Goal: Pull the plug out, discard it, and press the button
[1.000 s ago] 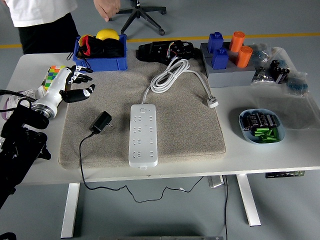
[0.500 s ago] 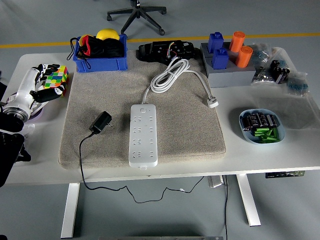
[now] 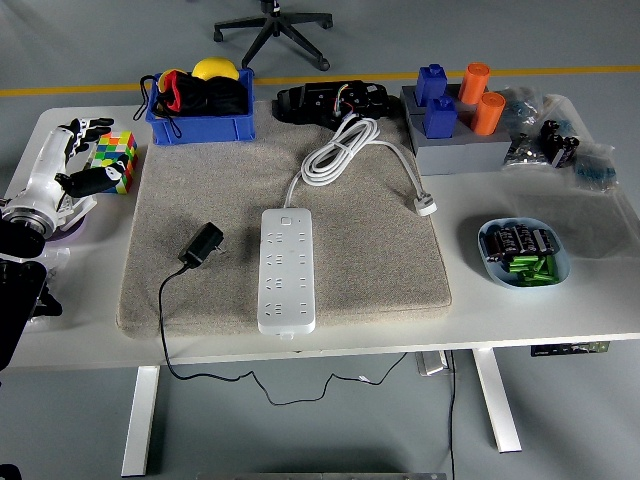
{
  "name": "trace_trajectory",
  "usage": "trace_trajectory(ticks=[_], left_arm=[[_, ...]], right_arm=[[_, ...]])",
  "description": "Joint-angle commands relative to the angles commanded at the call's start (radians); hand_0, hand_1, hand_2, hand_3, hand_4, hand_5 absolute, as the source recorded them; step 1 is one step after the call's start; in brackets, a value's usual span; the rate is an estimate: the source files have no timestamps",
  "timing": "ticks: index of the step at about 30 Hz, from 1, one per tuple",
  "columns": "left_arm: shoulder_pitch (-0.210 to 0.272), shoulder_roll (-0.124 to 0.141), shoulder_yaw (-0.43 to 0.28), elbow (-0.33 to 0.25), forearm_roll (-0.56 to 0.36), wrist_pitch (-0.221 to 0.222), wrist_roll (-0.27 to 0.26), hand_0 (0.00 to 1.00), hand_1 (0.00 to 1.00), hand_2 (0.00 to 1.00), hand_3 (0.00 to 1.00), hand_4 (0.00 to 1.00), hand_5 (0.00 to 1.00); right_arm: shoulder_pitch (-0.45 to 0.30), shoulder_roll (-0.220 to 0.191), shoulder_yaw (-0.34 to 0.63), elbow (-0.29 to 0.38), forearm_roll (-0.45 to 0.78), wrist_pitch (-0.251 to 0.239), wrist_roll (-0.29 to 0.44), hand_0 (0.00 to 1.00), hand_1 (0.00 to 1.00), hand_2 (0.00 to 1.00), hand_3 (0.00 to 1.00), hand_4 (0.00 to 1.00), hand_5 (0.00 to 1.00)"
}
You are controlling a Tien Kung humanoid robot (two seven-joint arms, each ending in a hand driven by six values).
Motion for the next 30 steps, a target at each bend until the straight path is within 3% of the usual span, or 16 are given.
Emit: trace_trajectory(ticks=[30], left_arm=[[0.008, 0.009, -0.001, -0.026, -0.005, -0.004, 0.001, 0.815, 0.843, 0.773, 0.741, 0.644, 0.002]], right_arm=[[0.004, -0.004, 0.000, 0.000, -0.003, -0.002, -0.001, 0.739, 0.662, 0.644, 0.610, 0.653, 0.473]])
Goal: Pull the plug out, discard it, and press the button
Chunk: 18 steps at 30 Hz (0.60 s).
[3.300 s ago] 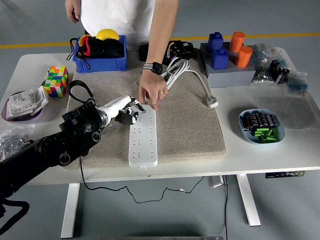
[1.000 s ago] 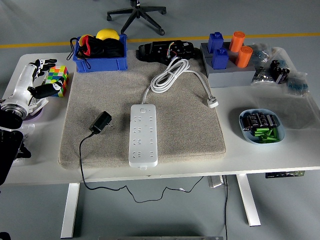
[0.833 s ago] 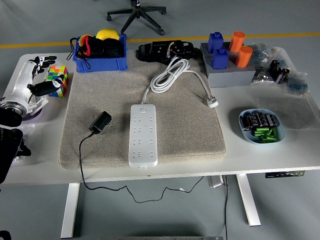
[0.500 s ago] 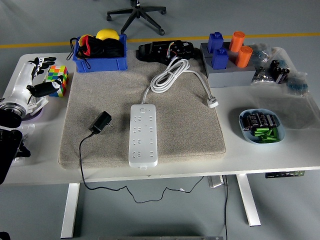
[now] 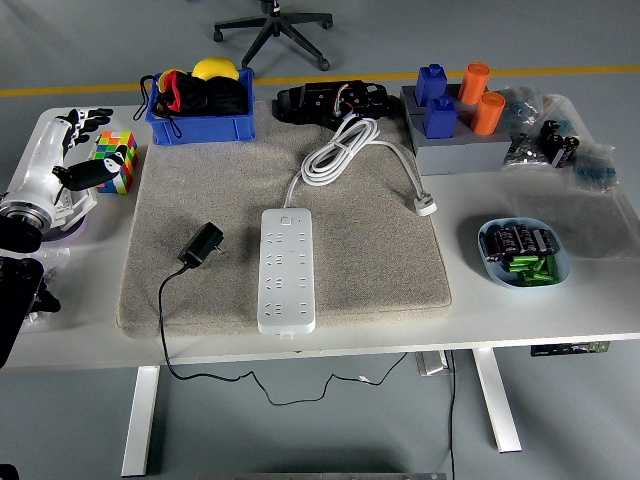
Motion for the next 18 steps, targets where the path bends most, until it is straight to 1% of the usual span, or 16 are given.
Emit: trace_trajectory(ticks=[12, 15, 18], left_arm=[[0.000, 0.003, -0.009, 0.002, 0.000, -0.002, 0.001, 0.813, 0.835, 0.764, 0.735, 0.640, 0.002], [-0.017, 0.014, 0.000, 0.008, -0.003, -0.001, -0.002, 0.813, 0.835, 0.764, 0.735, 0.640, 0.002], [-0.017, 0.024, 0.008, 0.009, -0.005, -0.003, 0.000, 0.811, 0.833, 0.764, 0.732, 0.637, 0.002]], right_arm=[[0.007, 0.000, -0.008, 0.000, 0.005, -0.002, 0.000, 0.739, 0.661, 0.644, 0.611, 0.656, 0.474], [0.025, -0.005, -0.034, 0.000, 0.012, 0.003, -0.004, 0.739, 0.661, 0.644, 0.611, 0.656, 0.474], [0.026, -0.018, -0.044, 0.000, 0.015, -0.005, -0.006, 0.739, 0.662, 0.644, 0.611, 0.657, 0.473]])
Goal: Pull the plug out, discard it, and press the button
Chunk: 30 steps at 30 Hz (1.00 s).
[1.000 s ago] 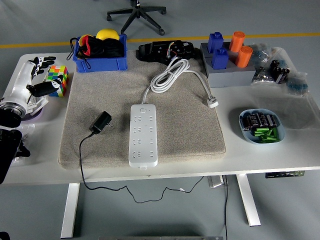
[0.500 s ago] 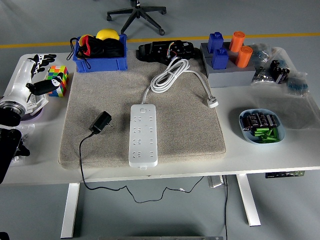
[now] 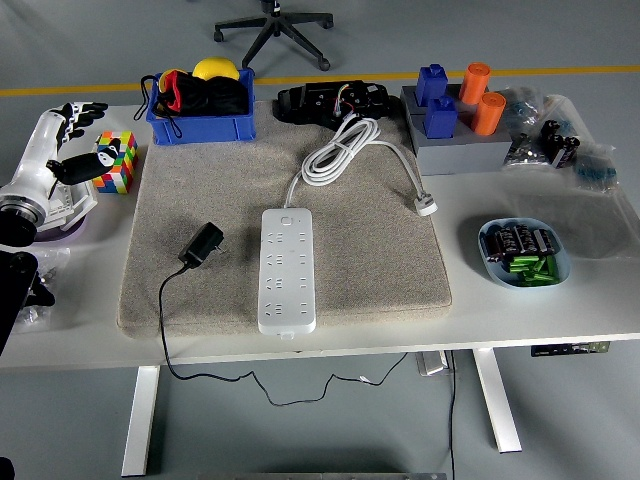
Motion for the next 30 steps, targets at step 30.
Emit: trace_trajectory(ticks=[30], left_arm=[[0.045, -0.007, 0.015, -0.028, -0.003, -0.002, 0.002, 0.803, 0.822, 0.756, 0.720, 0.632, 0.002]], right_arm=[[-0.031, 0.015, 0.027, 0.000, -0.006, 0.002, 0.004, 0.739, 0.662, 0.644, 0.614, 0.658, 0.477]])
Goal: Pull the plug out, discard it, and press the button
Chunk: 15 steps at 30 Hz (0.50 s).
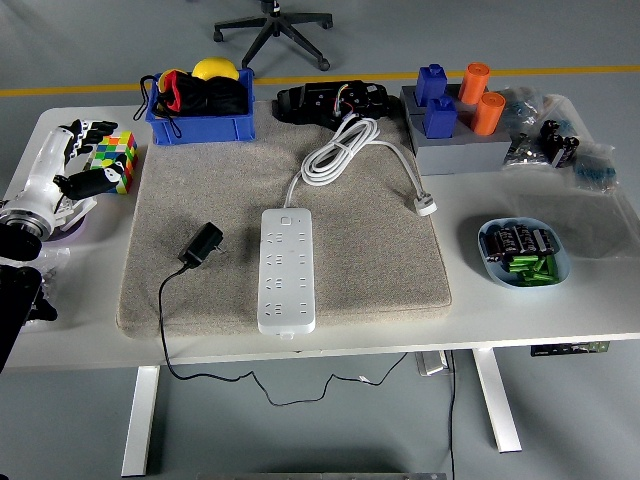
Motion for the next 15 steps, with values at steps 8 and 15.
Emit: trace_trajectory(ticks=[8, 15], left_arm=[[-0.001, -0.001, 0.000, -0.003, 0.000, 0.001, 0.000, 0.803, 0.819, 0.755, 0.719, 0.632, 0.002], [-0.001, -0.002, 0.000, -0.004, -0.001, 0.000, -0.001, 0.802, 0.814, 0.751, 0.719, 0.631, 0.002]], right_arm=[[0.000, -0.001, 0.002, 0.000, -0.002, -0.001, -0.001, 0.740, 0.662, 0.644, 0.614, 0.659, 0.477], [0.001, 0.001, 0.006, 0.000, -0.002, 0.001, -0.001, 0.739, 0.661, 0.644, 0.614, 0.660, 0.478]])
